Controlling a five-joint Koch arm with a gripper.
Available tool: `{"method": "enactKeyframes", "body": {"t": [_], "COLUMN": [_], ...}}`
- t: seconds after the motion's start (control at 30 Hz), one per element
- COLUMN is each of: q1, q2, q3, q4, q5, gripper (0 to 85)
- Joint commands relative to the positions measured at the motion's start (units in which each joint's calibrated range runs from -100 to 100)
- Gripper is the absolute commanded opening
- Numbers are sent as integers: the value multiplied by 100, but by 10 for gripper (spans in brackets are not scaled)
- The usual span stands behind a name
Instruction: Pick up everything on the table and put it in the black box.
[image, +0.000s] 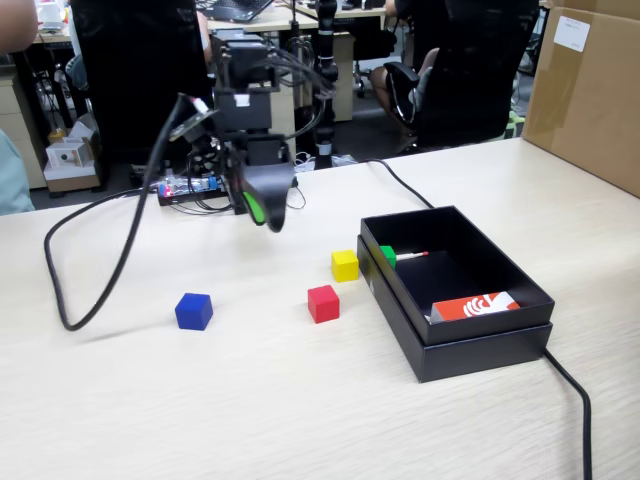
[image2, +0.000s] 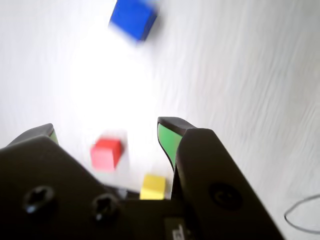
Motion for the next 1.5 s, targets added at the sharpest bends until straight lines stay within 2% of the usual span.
{"method": "enactKeyframes", "body": {"t": [0.0,0.2,0.6,0.77,0.9,0.97,1.17,1.33,1.47], "q1": [-308,-728,-806,-811,-796,-747,-220,606,1324], "q2": [262,1513,3039,3348,3245,2912,1122,32,216], "q3": [237,246,573,890,971,899,563,708,1416], "q4": [488,963,1041,1041,1041,1041,1041,1032,903], "q5": [-181,-288,-278,-244,-244,-244,-156,83,342], "gripper": [418,418,416,226,129,113,113,114,114]}}
